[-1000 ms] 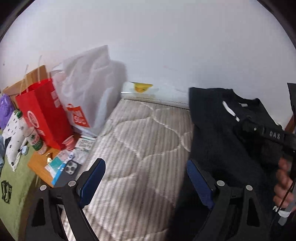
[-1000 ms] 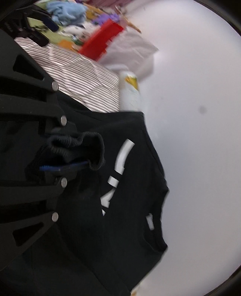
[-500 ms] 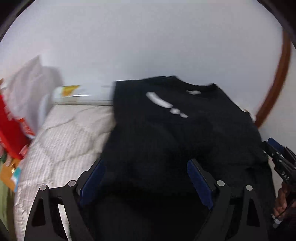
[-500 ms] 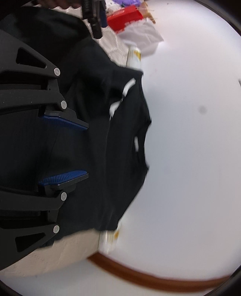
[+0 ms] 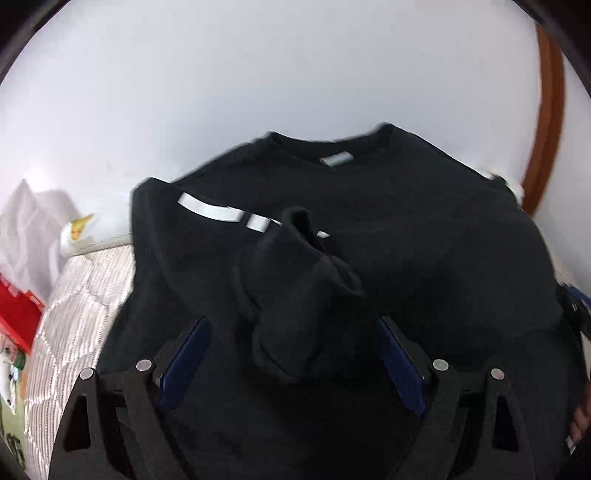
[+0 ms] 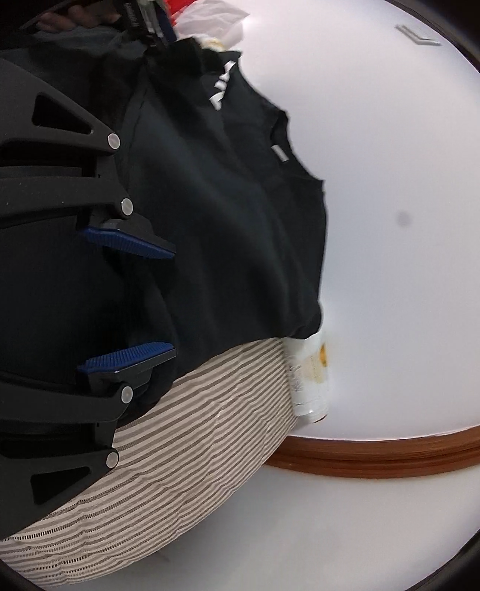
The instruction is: Fold small clothes
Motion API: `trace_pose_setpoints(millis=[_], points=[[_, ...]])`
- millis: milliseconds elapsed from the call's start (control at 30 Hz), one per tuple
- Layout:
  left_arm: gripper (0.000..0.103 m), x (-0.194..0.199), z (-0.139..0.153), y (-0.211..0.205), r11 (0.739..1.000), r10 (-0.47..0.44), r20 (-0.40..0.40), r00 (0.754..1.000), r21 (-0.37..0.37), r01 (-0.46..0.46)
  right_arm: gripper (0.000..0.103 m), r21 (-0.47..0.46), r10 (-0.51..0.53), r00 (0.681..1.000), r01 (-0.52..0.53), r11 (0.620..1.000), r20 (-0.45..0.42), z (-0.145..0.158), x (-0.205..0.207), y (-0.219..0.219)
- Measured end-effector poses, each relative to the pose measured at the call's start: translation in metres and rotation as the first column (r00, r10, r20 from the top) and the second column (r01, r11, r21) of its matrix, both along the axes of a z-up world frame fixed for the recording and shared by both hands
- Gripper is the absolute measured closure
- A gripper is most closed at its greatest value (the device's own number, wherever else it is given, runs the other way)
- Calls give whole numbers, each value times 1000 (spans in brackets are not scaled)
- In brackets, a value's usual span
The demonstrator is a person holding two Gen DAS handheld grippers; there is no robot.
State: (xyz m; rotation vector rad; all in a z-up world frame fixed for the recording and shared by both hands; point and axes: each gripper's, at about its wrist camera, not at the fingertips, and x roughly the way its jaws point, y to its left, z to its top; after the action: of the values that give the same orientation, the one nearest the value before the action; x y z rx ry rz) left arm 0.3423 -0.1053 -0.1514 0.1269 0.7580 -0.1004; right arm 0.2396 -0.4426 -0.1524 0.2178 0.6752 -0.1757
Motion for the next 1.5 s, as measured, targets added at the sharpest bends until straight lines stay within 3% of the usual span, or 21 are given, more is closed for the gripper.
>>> trace_pose_setpoints(millis=[167,400,533,633,733,767,800,867,933,1067,1233,1400,1500], points=[[14,-1,14,49,992,113,62,992,-66,-109,56,-52,24,999,-25,998,-22,-7,4,9],[16,9,6,94,972,57,-58,997,-226,-68,56,-54,18,1000,-19,998,-9,-5,-1,7],[21,17,-4,96,965,60,-90,994,-249,-81,56,-51,15,1000,-15,999,6,-5,-5,6],[34,28,-17,94,954,58,-126,990,-284,-92,56,-41,17,1000,-17,999,0,-7,-5,5],[60,32,-22,92,943,57,-130,990,-319,-97,56,-35,17,1000,-17,999,0,-7,-4,4],[77,32,-22,90,943,39,-118,992,-325,-76,56,-35,14,1000,-13,999,4,-6,-5,3],[87,30,-18,84,951,21,-92,996,-306,-48,56,-36,6,1000,-6,999,13,-5,-6,2],[90,22,-9,78,966,25,-35,999,-256,-33,56,-35,-9,999,11,999,40,-1,-10,0],[90,13,3,81,971,48,32,998,-237,-39,56,-29,-17,999,19,999,51,0,-11,-2],[90,6,15,109,966,154,69,986,-219,-136,56,-29,-24,998,26,999,62,1,-12,-2],[86,19,-12,127,958,182,-62,981,-214,-191,56,-51,-31,999,32,998,19,-4,-4,1],[47,17,-25,117,968,191,-57,980,-153,-197,56,-46,-55,994,51,998,-93,-15,10,-2],[39,17,-31,115,974,191,-54,980,-114,-196,56,-49,-78,987,72,996,-138,-20,16,-5]])
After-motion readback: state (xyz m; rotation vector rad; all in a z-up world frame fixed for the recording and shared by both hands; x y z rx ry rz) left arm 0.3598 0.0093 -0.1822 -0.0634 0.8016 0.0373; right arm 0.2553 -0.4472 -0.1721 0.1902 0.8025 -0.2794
